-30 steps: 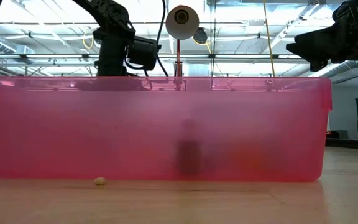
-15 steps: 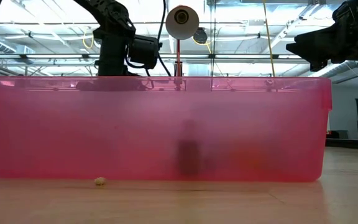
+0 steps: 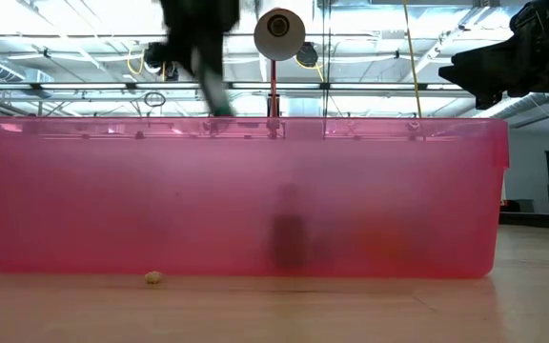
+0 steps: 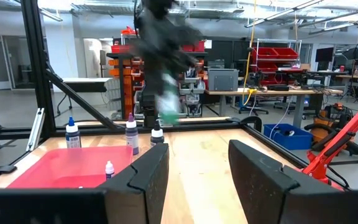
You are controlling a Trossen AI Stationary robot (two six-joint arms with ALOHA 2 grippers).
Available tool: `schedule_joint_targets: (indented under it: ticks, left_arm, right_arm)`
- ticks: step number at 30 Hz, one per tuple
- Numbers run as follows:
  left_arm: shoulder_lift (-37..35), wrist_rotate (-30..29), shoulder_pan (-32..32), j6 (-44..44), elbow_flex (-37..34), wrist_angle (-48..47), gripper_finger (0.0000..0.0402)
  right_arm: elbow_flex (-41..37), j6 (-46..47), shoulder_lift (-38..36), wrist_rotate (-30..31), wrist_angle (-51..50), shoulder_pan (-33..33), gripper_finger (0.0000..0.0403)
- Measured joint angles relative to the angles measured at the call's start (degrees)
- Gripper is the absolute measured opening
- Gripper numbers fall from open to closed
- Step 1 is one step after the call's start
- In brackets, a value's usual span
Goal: Pick & Place food coloring
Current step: Put the big green food coloring bottle into the pink container
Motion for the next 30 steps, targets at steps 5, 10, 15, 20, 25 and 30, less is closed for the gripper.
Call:
schedule_joint_targets:
  ticks: [5, 10, 15, 20, 25, 30]
  left_arm:
    - [-0.3, -0.6, -15.8, 0.0, 9.0, 1.4, 0.0144]
    - [4.3, -5.7, -28.5, -3.3, 12.0, 1.0, 0.0144]
    - [12.2, -4.8, -33.7, -11.6, 12.0, -0.9, 0.0144]
    - [20.8, 3.4, -34.3, -14.9, 12.0, -3.3, 0.0144]
    - [26.1, 6.0, -33.1, -19.1, 12.0, -9.6, 0.0143]
    - [26.8, 6.8, -31.9, -21.1, 12.0, -11.1, 0.0143]
  right_arm:
    - [0.0, 0.0, 0.0, 0.0, 0.0, 0.0, 0.0155]
    - [0.0, 0.0, 0.0, 0.0, 0.0, 0.0, 0.0155]
    - [0.0, 0.0, 0.0, 0.0, 0.0, 0.0, 0.0155]
    - [0.0, 0.0, 0.0, 0.0, 0.0, 0.0, 0.0155]
    - [0.0, 0.0, 0.0, 0.0, 0.0, 0.0, 0.0155]
    - [0.0, 0.0, 0.0, 0.0, 0.0, 0.0, 0.0155]
